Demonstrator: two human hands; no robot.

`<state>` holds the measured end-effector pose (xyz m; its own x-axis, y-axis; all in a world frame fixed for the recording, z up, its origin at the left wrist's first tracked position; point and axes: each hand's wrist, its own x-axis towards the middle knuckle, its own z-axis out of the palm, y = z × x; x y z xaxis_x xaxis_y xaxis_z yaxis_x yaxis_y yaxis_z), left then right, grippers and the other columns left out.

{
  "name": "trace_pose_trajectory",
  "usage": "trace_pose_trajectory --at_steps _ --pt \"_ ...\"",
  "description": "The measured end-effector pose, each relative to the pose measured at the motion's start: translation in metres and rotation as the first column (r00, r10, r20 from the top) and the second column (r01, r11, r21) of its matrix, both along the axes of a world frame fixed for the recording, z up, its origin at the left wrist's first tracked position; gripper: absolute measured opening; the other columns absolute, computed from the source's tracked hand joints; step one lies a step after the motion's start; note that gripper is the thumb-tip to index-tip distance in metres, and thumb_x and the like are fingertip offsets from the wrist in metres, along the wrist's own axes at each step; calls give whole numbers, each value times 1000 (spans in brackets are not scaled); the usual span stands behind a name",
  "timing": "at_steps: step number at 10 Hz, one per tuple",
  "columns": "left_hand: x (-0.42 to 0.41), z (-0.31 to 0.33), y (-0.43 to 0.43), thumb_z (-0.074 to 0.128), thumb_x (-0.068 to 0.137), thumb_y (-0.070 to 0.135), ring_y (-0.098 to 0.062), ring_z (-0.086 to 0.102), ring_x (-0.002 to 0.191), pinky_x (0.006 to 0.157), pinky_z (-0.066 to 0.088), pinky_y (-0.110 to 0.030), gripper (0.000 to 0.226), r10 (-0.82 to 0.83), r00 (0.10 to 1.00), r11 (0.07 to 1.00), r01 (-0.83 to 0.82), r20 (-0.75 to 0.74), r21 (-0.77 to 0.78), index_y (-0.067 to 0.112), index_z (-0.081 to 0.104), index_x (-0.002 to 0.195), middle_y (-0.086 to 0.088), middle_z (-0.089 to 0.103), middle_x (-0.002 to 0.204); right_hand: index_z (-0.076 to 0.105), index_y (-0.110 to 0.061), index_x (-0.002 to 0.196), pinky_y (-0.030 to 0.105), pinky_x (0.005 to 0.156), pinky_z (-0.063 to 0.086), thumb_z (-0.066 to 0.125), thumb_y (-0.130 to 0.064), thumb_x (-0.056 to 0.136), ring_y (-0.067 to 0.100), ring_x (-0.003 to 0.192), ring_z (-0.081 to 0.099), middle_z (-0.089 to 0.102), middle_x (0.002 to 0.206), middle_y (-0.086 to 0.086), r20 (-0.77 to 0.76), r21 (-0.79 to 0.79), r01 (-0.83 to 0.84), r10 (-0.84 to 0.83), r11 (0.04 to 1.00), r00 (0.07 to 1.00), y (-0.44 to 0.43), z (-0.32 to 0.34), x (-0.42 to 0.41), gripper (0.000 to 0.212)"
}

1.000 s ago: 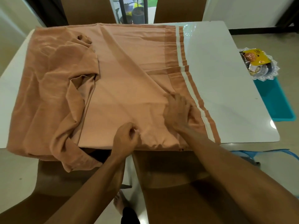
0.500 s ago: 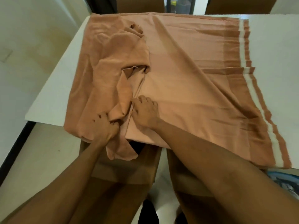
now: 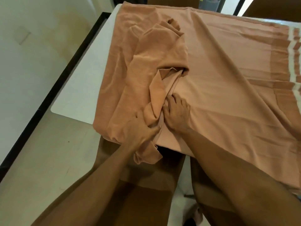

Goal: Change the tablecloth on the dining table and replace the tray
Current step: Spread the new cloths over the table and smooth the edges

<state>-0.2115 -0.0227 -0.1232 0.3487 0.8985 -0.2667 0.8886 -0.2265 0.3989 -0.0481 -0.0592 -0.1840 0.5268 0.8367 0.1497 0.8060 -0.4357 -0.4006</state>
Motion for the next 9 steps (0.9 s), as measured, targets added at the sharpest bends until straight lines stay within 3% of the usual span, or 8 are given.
trace_pose_trajectory --at_steps 2,3,4,5,6,7,8,9 --pt "8 -1 9 60 86 25 -26 60 90 71 41 -33 37 -151 988 984 147 41 99 12 52 120 -6 61 103 53 -26 133 42 99 41 40 -43 100 26 122 49 48 145 1 -58 11 -14 14 1000 998 -1 2 6 40" --pt "9 4 11 62 86 25 -22 63 90 72 46 -31 31 -119 967 992 107 227 63 15 57 116 0 63 97 53 -25 138 41 100 39 38 -49 99 25 122 49 51 144 0 -184 65 1 11 998 983 -2 8 11 49" --pt "13 8 10 64 89 26 -17 60 87 74 44 -28 28 -134 916 990 138 378 16 13 59 114 3 62 94 53 -23 137 42 101 39 37 -50 95 28 124 48 48 147 0 -178 1 -9 9 1000 984 1 9 11 52" --pt "7 23 16 63 91 19 -14 55 87 76 41 -26 27 -140 905 990 134 402 43 9 59 116 4 59 96 52 -22 137 43 99 38 44 -43 96 30 122 48 49 146 1 -121 -24 43 -46 999 992 7 5 3 47" --pt "-19 26 36 54 95 19 -10 55 84 70 41 -21 16 68 881 997 -41 468 -66 16 56 111 10 57 94 48 -26 142 44 101 37 44 -40 100 26 122 49 56 138 -2 -167 46 151 -142 987 976 22 13 -12 44" --pt "-60 25 69 46 100 22 -14 56 98 81 44 -25 23 273 839 962 -249 471 -113 20 52 122 6 57 109 46 -23 147 44 97 43 43 -29 102 28 115 54 62 132 2 -274 171 62 -13 983 962 45 23 -27 46" --pt "-114 29 118 45 93 9 -31 60 99 80 46 -37 19 434 802 880 -476 410 -1 12 53 110 -11 60 106 48 -14 147 45 95 47 40 -24 99 34 114 56 61 134 10 -303 229 -6 77 973 950 69 20 -44 50" --pt "-177 37 175 48 86 12 -33 61 107 92 49 -40 31 653 624 693 -721 428 -8 8 53 116 -15 62 118 52 -13 143 47 96 46 41 -28 100 35 119 56 59 137 12 -218 109 -73 96 991 971 86 15 -58 47"
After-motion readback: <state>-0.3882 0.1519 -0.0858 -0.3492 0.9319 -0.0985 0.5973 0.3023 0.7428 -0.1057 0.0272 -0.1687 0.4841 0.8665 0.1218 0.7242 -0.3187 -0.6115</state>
